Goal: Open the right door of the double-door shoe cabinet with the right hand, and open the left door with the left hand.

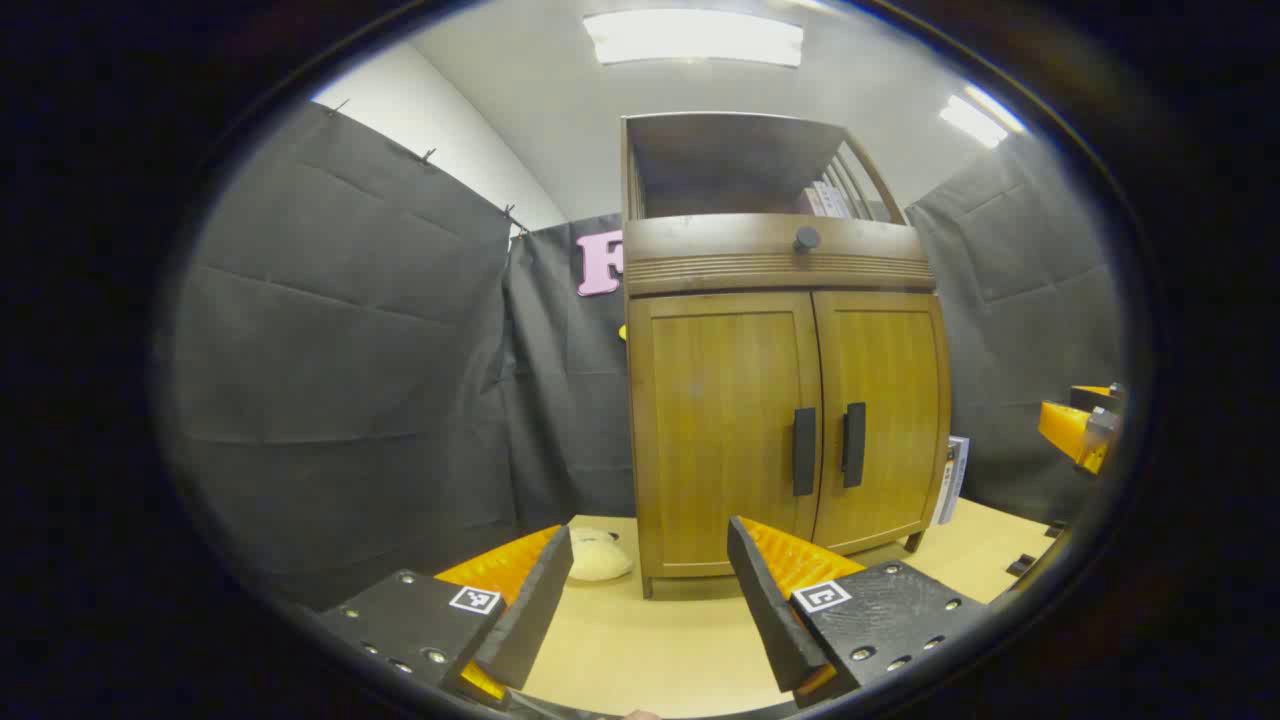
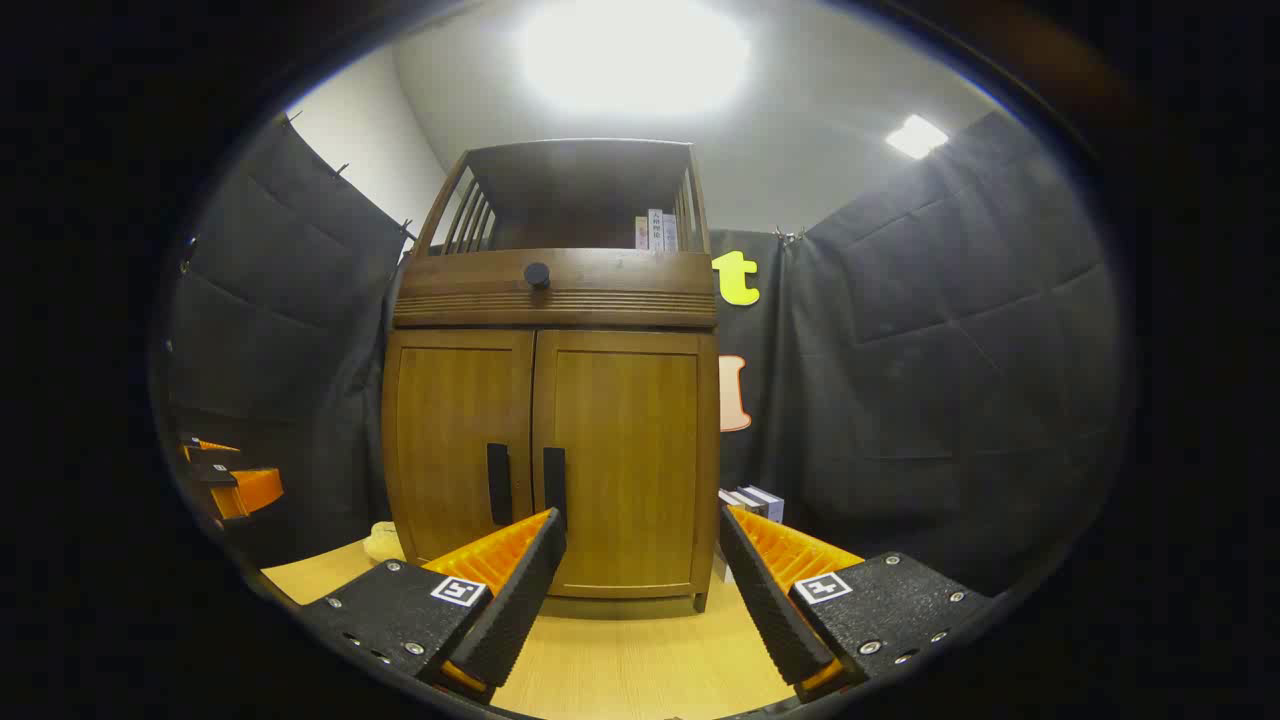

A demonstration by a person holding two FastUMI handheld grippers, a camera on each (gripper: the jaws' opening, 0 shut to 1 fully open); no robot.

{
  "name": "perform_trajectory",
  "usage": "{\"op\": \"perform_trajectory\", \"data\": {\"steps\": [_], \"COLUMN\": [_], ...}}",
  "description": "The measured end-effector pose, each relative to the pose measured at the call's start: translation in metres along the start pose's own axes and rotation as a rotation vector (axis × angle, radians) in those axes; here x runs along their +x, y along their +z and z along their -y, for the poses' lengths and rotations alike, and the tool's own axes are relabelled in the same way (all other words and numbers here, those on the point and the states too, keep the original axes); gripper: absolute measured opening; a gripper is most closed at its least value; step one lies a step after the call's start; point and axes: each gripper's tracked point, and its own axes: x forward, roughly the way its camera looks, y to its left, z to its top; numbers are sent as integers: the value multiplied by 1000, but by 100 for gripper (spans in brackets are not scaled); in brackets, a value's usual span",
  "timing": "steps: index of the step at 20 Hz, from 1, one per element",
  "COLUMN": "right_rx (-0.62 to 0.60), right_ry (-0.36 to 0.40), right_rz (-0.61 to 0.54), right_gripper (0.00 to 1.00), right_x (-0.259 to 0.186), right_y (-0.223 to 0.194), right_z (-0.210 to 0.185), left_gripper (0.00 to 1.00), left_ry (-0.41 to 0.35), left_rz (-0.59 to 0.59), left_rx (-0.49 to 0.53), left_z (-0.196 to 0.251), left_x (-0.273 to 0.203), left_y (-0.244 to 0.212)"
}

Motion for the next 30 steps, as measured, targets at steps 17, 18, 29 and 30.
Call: {"op": "perform_trajectory", "data": {"steps": [17, 18, 29, 30], "right_rx": [15, 18, 85, 93], "right_ry": [-13, -7, 54, 62], "right_rz": [9, 9, 50, 55], "right_gripper": [96, 96, 96, 96], "right_x": [3, 6, 68, 76], "right_y": [-1, 0, 16, 19], "right_z": [16, 15, -15, -19], "left_gripper": [89, 95, 94, 94], "left_ry": [2, 4, 64, 70], "left_rz": [39, 41, 44, 47], "left_rx": [20, 21, 29, 30], "left_z": [0, 0, -5, -6], "left_x": [2, 2, -2, -3], "left_y": [3, 4, 6, 7]}}
